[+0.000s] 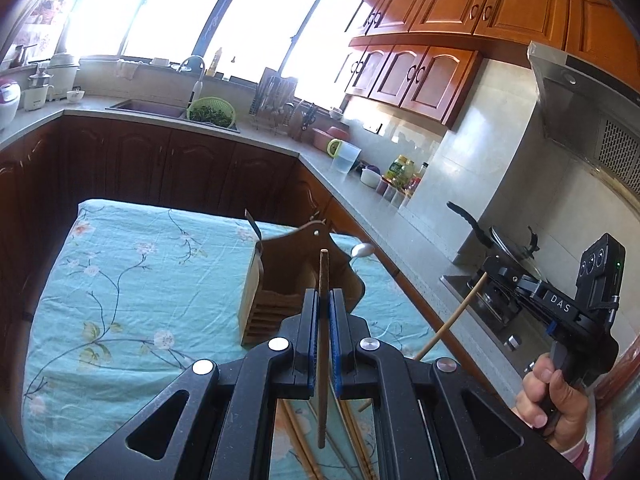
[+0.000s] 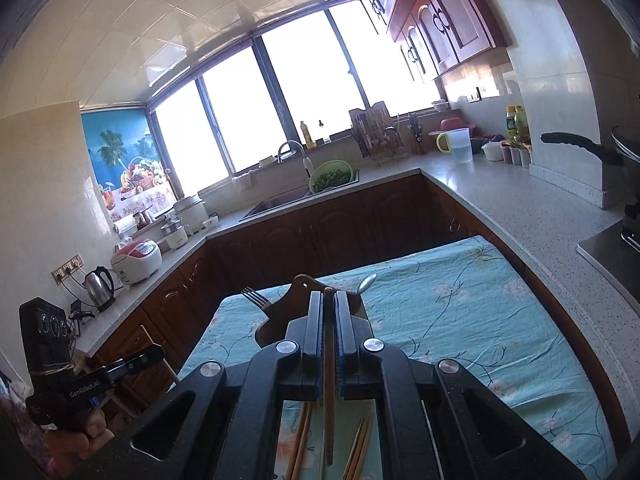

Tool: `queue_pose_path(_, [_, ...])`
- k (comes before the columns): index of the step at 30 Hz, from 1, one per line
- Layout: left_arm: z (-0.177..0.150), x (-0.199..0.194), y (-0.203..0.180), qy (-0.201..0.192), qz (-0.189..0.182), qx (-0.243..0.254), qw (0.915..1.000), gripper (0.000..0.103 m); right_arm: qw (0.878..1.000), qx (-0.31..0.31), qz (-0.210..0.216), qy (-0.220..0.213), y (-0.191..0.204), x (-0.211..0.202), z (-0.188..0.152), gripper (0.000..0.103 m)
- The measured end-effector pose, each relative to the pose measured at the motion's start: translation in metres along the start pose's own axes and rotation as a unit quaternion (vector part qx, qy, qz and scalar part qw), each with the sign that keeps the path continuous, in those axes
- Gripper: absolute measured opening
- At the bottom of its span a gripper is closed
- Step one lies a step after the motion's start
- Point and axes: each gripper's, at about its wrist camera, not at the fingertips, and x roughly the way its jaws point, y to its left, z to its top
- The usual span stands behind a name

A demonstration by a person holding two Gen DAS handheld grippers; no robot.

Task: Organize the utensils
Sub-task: 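Lift both chopsticks and lower them upright into the wooden holder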

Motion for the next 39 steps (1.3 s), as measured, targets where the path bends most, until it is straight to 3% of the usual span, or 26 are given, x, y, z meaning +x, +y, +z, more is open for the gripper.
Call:
queue_pose_path(11, [0.073,0.022,0.0,-0.101,0.029,0.01,0.9944,0.003,0.997,0.006,-0.005,-0.08,0.005,0.03,0.075,0.005])
queue_pose_path(16, [0.076,0.056,0.015,-0.128,0.065,-0.01,0.9896,0.003,0.996,0.005,-0.018,-0.085,0.001,0.065,0.078,0.005])
queue_pose_path(22, [0.047,0.105,0.033,-0.123,0.081,-0.048,0.9879,0.003,0.997,0.01,-0.039,-0.066,-0.016,0.104,0.046,0.005])
queue_pose_path(30, [0.018,0.157,0.03,-0.077,0.087,-0.037,0.9925,0.004,0.998,0.024,-0.045,-0.032,-0.029,0.135,0.006,0.005])
queue_pose_path(32, [0.017,0.17,0.028,-0.061,0.087,-0.032,0.9938,0.004,0.998,0.017,-0.051,-0.039,-0.027,0.133,0.003,0.005])
queue_pose_path(39, [0.037,0.178,0.027,-0.058,0.092,-0.024,0.9937,0.004,0.998,0.019,-0.05,-0.027,-0.031,0.136,0.01,0.005])
